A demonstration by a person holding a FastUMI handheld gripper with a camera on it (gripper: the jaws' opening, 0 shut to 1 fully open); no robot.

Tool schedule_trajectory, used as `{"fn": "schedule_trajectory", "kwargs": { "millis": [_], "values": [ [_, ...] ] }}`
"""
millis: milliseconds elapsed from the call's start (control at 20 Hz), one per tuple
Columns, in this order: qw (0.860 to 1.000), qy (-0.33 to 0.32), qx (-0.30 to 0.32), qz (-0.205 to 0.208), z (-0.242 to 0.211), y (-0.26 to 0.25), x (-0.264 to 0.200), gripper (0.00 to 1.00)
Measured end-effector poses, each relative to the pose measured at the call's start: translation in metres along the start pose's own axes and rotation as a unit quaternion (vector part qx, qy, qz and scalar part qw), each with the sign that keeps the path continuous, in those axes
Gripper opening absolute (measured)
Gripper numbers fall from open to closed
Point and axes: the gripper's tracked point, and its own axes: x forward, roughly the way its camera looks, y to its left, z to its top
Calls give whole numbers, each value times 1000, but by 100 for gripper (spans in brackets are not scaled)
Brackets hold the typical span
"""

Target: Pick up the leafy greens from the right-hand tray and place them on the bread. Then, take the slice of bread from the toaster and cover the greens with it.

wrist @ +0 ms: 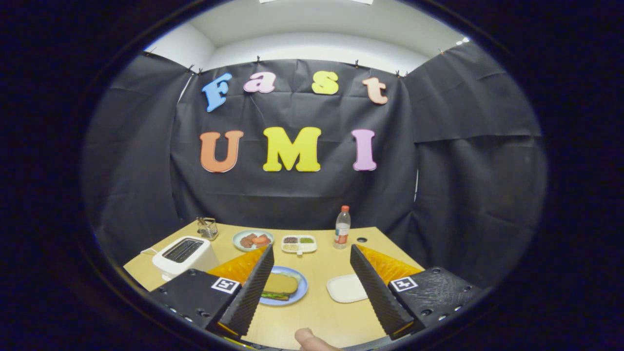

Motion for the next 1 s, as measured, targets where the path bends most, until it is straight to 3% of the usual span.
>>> {"fn": "schedule_trajectory", "kwargs": {
  "millis": [450, 1000],
  "values": [
    [998, -55, -12, -4, 23, -14, -90, 95],
    [996, -80, -14, 28, 33, 11, -119, 95]
  ]
}}
